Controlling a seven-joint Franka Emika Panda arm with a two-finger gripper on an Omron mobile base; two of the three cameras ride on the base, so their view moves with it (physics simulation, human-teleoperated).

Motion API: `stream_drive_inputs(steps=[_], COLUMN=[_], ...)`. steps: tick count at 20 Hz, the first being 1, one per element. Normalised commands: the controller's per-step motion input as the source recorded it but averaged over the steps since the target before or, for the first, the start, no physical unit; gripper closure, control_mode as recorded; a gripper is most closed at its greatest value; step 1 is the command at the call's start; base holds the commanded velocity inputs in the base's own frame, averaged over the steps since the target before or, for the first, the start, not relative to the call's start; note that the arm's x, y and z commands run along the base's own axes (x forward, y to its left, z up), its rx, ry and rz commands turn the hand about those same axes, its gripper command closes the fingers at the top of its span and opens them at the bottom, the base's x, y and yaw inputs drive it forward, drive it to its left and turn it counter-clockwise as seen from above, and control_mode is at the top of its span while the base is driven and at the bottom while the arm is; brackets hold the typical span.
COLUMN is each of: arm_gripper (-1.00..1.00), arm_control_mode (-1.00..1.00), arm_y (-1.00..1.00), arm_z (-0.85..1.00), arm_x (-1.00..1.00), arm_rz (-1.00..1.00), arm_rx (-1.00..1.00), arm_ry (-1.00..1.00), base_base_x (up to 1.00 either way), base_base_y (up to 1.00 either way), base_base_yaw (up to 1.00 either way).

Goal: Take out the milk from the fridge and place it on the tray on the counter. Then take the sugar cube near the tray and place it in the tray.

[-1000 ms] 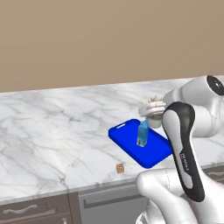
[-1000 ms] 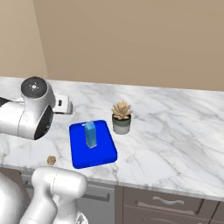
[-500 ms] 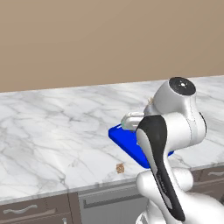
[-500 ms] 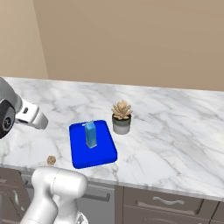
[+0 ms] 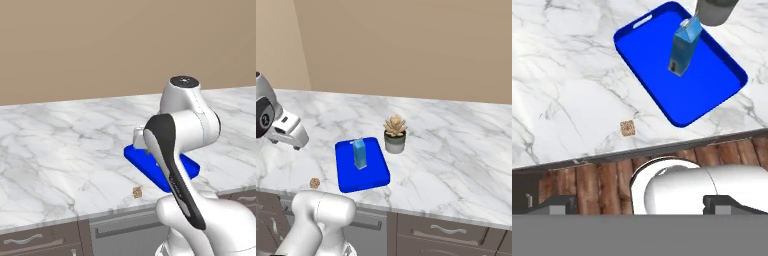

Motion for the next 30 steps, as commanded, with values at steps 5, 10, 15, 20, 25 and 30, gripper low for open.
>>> stream_drive_inputs(steps=[5, 10, 15, 20, 25, 30], arm_gripper=[-1.00, -1.00, -1.00, -1.00, -1.00, -1.00], arm_control_mode=[-1.00, -1.00, -1.00, -1.00, -1.00, -1.00], arm_y=[0.00, 0.00, 0.00, 0.00, 0.00, 0.00], arm_z=[-0.37, -0.42, -0.42, -0.46, -0.40, -0.32], arm_x=[0.00, 0.00, 0.00, 0.00, 0.09, 0.19], arm_rz=[0.00, 0.00, 0.00, 0.00, 0.00, 0.00], arm_rx=[0.00, 0.00, 0.00, 0.00, 0.00, 0.00], arm_ry=[0.14, 0.03, 0.00, 0.00, 0.01, 0.00], base_base_x=[0.00, 0.00, 0.00, 0.00, 0.00, 0.00], base_base_y=[0.00, 0.00, 0.00, 0.00, 0.00, 0.00], base_base_yaw=[0.00, 0.00, 0.00, 0.00, 0.00, 0.00])
